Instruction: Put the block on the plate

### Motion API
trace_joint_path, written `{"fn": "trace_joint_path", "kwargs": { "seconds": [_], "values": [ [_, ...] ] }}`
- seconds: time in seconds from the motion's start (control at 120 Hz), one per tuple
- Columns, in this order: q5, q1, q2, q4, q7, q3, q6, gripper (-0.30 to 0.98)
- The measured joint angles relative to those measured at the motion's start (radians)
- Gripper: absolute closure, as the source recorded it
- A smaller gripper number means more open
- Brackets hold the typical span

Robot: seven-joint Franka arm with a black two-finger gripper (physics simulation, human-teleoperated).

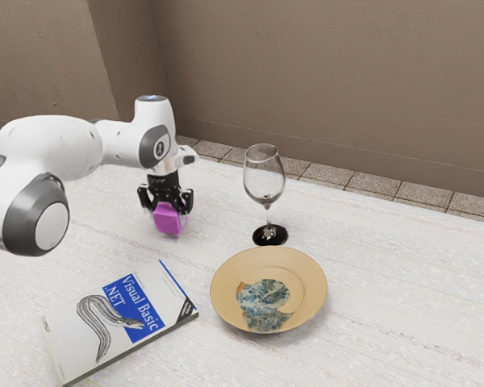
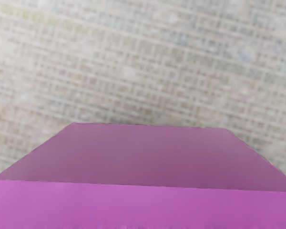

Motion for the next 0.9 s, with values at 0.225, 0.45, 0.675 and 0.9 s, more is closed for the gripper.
{"fn": "trace_joint_path", "kwargs": {
  "seconds": [0.225, 0.45, 0.675, 0.9],
  "values": [
    [0.024, -0.109, -0.200, -0.195, -0.024, -0.020, -0.013, 0.26],
    [0.044, -0.351, -0.370, -0.362, -0.072, -0.064, 0.021, 0.27],
    [0.039, -0.422, -0.397, -0.426, -0.133, -0.111, 0.056, 0.27],
    [0.033, -0.425, -0.397, -0.461, -0.185, -0.120, 0.090, 0.21]
  ]
}}
